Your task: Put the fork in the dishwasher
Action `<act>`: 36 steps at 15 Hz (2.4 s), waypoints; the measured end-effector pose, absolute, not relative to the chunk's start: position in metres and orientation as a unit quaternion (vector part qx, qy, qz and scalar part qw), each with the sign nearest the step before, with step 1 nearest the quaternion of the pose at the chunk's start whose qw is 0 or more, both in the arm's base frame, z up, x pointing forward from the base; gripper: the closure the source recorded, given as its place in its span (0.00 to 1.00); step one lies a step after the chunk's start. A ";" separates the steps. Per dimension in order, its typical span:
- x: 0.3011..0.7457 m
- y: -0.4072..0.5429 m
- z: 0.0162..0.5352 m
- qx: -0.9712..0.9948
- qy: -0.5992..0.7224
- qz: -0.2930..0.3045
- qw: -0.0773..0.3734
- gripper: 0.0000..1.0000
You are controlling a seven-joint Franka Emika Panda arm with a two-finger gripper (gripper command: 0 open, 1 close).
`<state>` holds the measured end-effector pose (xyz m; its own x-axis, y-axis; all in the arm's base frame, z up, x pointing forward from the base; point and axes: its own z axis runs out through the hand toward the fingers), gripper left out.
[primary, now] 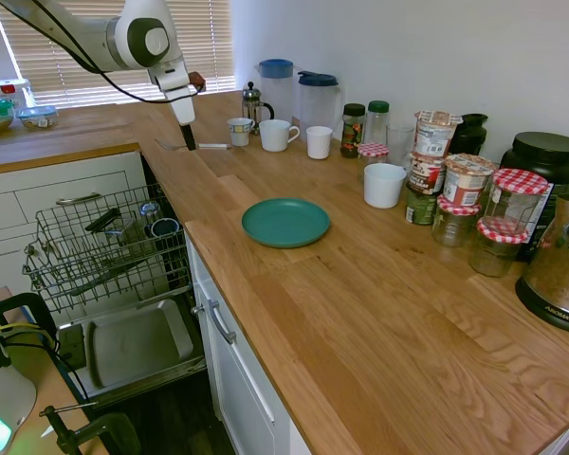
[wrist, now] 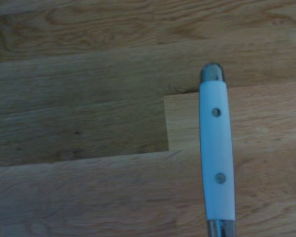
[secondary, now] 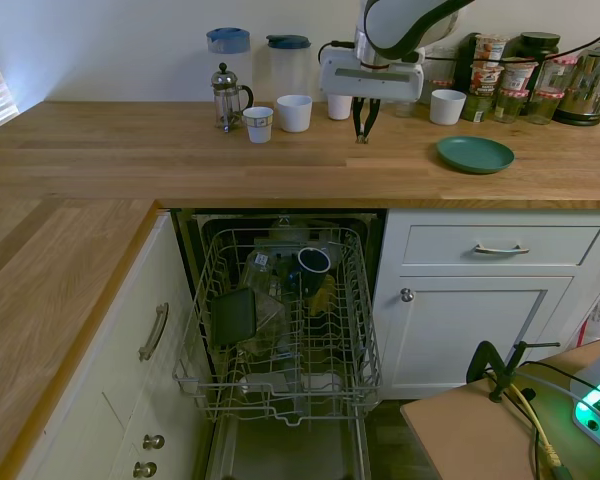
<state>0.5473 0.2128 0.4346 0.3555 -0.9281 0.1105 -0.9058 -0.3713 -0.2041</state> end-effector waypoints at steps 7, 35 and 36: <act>0.447 0.326 0.392 -0.836 0.529 -0.137 0.055 1.00; 0.358 0.354 0.107 -0.829 0.553 -0.076 0.020 1.00; 0.360 0.352 0.104 -0.830 0.553 -0.076 0.021 1.00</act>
